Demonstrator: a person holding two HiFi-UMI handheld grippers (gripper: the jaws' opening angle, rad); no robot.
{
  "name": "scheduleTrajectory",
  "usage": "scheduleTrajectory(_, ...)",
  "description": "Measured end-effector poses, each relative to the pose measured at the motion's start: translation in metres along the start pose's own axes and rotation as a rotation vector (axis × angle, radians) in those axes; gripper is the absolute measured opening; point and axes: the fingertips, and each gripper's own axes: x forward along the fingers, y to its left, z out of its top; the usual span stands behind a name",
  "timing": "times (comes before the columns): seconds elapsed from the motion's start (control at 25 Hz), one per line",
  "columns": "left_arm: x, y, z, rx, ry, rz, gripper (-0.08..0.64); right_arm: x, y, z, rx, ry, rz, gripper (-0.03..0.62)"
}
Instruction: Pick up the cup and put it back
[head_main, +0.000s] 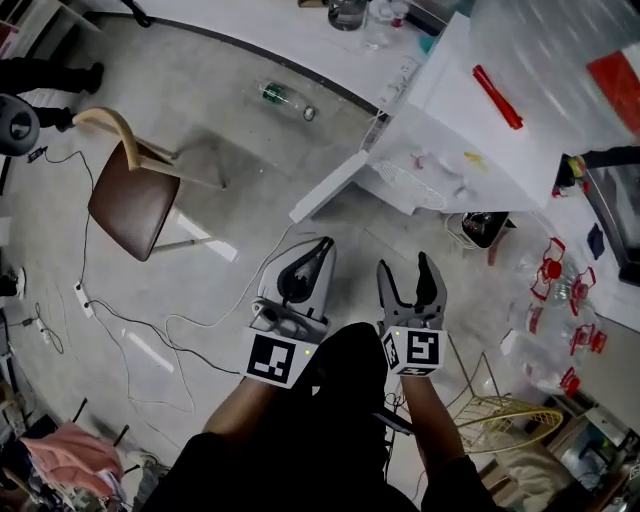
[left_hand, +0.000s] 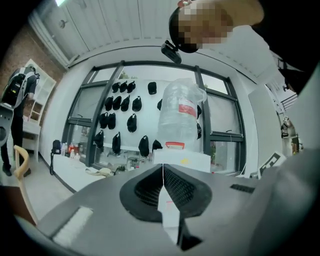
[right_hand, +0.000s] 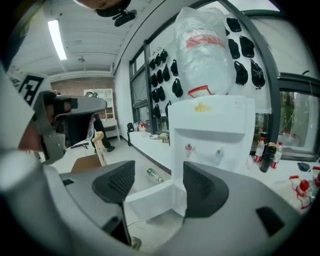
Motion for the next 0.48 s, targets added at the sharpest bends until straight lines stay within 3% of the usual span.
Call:
scheduleTrajectory(0.28,0.045,0.003,-0.119,-0.034,-0.027,-0.041,0.008,0.057,-0.031,-0.114,0.007,0.001,-0.006,0.281)
scheduleTrajectory(0.48,0.066,-0.002,-0.185,0.029,-0.087,-0.056,0.008,0.095,-0.056,-0.187,0.006,-0.029,-0.028,0.281)
